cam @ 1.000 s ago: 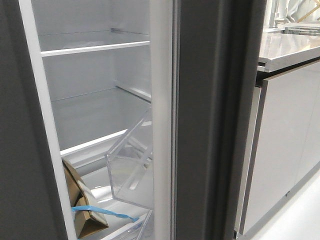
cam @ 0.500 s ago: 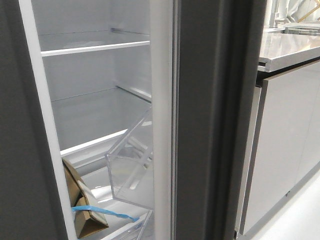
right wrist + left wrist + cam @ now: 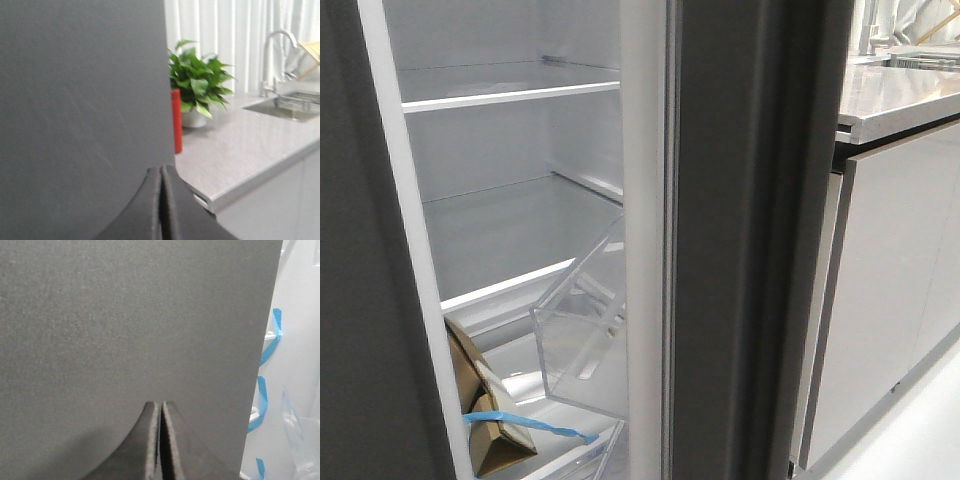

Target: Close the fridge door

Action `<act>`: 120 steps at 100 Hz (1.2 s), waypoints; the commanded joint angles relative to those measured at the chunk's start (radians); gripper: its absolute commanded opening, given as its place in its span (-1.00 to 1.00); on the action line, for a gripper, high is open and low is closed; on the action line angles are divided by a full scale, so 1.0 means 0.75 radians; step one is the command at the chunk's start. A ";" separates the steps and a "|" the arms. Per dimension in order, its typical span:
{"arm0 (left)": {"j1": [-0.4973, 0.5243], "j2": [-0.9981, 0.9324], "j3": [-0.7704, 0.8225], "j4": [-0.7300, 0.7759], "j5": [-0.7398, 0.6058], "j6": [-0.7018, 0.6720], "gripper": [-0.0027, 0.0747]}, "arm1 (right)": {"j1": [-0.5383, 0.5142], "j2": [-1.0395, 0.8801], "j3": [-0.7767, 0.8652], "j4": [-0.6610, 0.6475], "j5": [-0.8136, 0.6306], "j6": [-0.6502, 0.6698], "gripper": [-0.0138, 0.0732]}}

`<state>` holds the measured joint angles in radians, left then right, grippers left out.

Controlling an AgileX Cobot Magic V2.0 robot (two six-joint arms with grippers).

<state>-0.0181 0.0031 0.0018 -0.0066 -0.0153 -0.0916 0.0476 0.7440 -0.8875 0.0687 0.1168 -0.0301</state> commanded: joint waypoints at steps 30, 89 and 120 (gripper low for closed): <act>-0.006 0.025 0.037 -0.002 -0.102 -0.005 -0.99 | 0.118 0.297 -0.369 0.006 -0.043 -0.004 -0.86; -0.006 0.025 0.037 -0.002 -0.102 -0.005 -0.99 | 0.335 0.427 -0.369 0.006 -0.169 -0.004 -0.86; -0.006 0.025 0.037 -0.002 -0.102 -0.005 -0.99 | 0.414 0.461 -0.369 0.007 -0.205 -0.002 -0.86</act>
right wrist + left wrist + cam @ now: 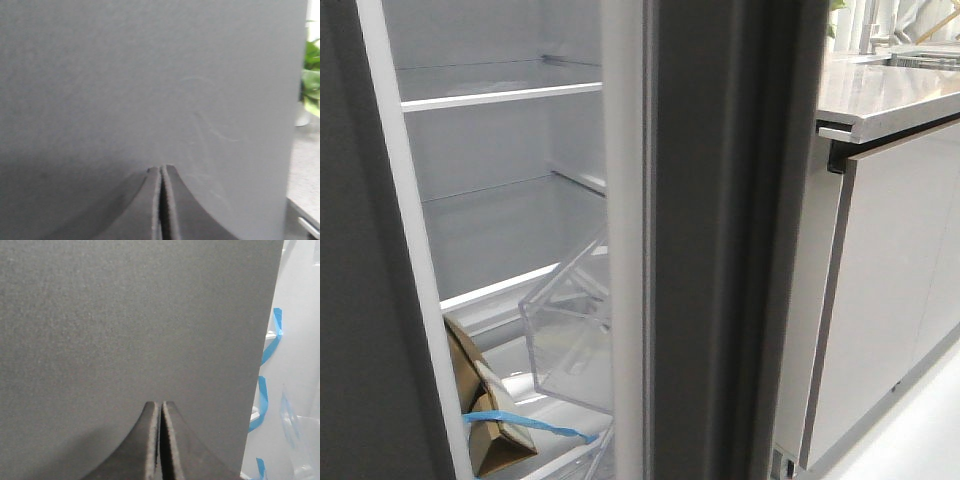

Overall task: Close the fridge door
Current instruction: 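Push the grey door with both grippers until it shuts against the fridge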

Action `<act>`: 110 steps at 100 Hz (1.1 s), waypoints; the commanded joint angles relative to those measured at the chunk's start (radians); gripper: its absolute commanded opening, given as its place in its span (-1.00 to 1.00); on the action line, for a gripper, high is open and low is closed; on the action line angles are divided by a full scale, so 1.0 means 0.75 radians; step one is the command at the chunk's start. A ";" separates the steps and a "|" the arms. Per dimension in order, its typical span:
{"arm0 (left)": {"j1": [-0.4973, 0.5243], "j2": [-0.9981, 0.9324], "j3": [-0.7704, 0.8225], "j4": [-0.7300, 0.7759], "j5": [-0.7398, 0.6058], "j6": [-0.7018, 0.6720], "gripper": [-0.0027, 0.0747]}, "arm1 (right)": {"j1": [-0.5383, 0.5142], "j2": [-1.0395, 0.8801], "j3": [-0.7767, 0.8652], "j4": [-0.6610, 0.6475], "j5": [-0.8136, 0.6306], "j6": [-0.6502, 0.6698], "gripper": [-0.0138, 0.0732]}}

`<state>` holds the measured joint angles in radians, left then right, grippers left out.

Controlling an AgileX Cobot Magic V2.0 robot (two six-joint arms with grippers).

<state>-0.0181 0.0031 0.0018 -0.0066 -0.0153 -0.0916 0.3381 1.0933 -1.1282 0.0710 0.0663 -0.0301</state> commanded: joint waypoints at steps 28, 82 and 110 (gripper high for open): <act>-0.006 0.025 0.037 -0.002 -0.102 -0.005 -0.99 | 0.091 0.064 -0.050 0.004 -0.226 0.004 -0.86; -0.006 0.025 0.037 -0.002 -0.102 -0.005 -0.99 | 0.192 0.312 -0.320 0.004 -0.188 0.008 -0.86; -0.006 0.025 0.037 -0.002 -0.102 -0.005 -0.99 | 0.200 0.508 -0.551 0.004 -0.107 0.008 -0.86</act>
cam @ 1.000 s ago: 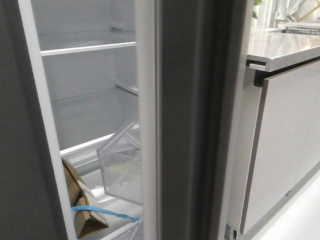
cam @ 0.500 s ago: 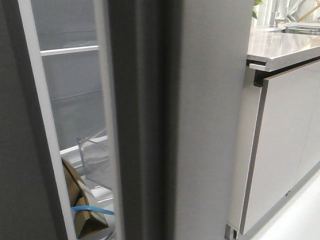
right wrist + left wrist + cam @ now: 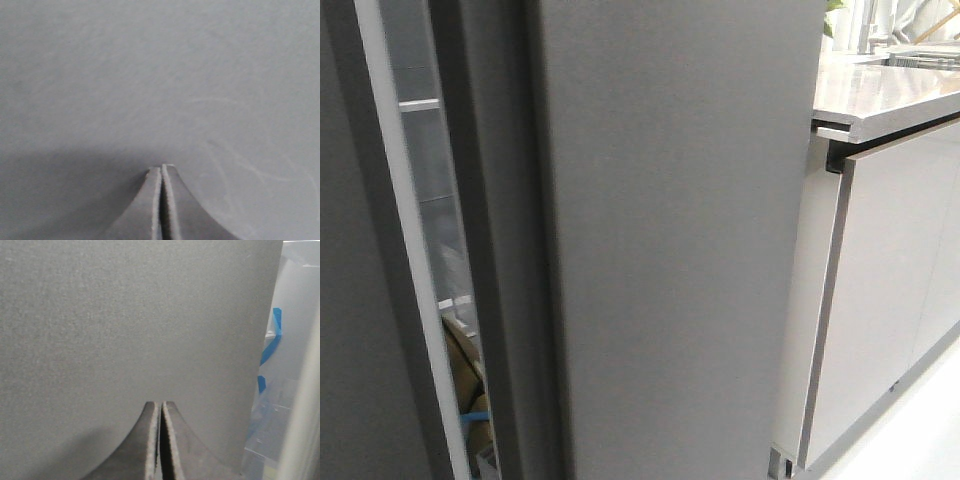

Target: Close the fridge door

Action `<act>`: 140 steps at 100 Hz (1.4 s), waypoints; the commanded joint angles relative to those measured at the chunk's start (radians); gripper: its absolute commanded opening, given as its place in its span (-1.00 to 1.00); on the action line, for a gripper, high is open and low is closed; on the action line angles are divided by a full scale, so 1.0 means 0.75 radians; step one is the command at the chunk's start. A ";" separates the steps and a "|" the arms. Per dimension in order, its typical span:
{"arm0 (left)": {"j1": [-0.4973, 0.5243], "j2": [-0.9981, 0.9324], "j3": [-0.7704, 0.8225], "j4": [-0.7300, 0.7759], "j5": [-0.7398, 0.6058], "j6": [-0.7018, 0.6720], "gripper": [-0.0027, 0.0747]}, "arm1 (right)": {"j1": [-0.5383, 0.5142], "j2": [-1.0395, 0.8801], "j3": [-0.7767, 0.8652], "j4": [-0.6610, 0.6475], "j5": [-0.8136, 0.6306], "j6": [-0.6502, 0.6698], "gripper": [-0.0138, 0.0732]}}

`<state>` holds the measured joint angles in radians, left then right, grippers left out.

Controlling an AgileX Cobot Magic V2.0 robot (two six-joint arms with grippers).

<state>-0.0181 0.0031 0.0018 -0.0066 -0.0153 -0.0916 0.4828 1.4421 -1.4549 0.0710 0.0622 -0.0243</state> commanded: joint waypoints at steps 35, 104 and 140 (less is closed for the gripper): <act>-0.006 0.025 0.037 -0.002 -0.102 -0.005 -0.99 | 0.022 0.295 -0.400 0.006 -0.041 0.002 -0.86; -0.006 0.025 0.037 -0.002 -0.102 -0.005 -0.99 | -0.013 0.301 -0.407 -0.051 -0.005 0.002 -0.86; -0.006 0.025 0.037 -0.002 -0.102 -0.005 -0.99 | -0.192 -0.089 0.147 -0.054 -0.206 0.002 -0.86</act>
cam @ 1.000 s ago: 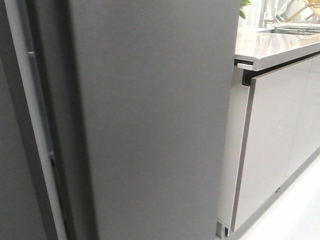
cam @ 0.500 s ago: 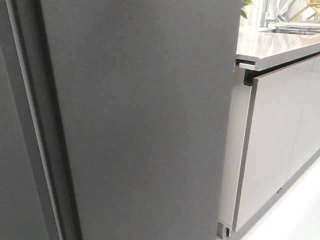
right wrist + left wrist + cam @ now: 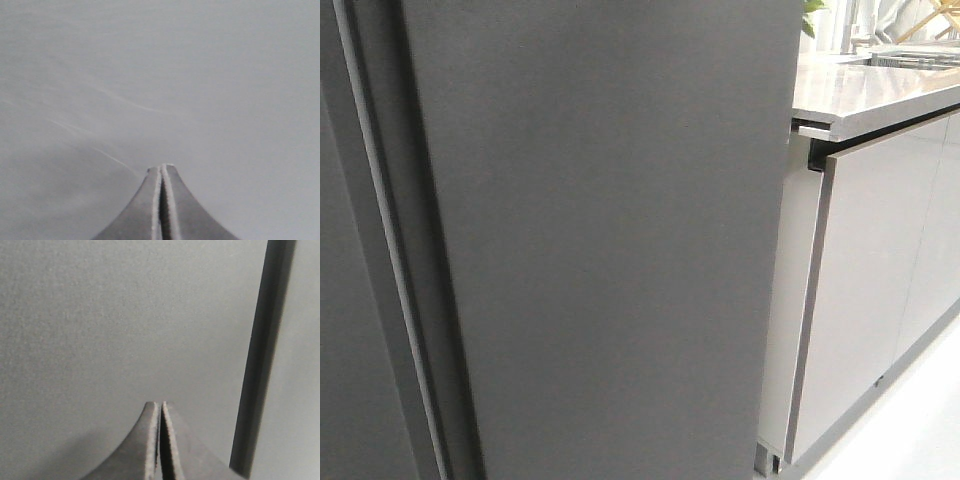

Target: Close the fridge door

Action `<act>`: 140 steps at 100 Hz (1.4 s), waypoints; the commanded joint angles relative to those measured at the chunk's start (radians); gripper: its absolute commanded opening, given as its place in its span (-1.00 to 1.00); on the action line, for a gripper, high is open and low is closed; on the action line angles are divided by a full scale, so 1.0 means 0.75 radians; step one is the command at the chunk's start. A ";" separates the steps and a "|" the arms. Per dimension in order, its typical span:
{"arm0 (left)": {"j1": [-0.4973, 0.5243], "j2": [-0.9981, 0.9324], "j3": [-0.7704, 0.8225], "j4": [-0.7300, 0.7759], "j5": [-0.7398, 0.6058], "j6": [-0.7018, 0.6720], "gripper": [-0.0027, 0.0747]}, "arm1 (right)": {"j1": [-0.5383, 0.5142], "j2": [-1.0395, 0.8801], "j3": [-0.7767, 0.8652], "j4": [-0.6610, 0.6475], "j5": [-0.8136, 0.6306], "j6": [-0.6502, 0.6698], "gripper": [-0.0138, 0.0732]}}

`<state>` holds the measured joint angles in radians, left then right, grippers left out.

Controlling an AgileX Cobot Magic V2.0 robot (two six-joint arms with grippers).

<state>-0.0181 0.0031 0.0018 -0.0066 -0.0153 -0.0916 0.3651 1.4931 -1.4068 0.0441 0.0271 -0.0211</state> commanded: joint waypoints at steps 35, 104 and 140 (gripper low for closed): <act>-0.006 0.025 0.037 -0.002 -0.102 -0.005 -0.99 | -0.090 -0.598 0.584 -0.029 -0.311 -0.002 -0.86; -0.006 0.025 0.037 -0.002 -0.102 -0.005 -0.99 | -0.343 -1.263 1.198 -0.029 -0.291 0.050 -0.86; -0.006 0.025 0.037 -0.002 -0.102 -0.005 -0.99 | -0.360 -1.320 1.213 -0.029 -0.169 0.050 -0.86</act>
<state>-0.0181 0.0031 0.0018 -0.0066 -0.0153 -0.0916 0.1015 0.5055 -0.4722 0.0351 -0.0335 0.0154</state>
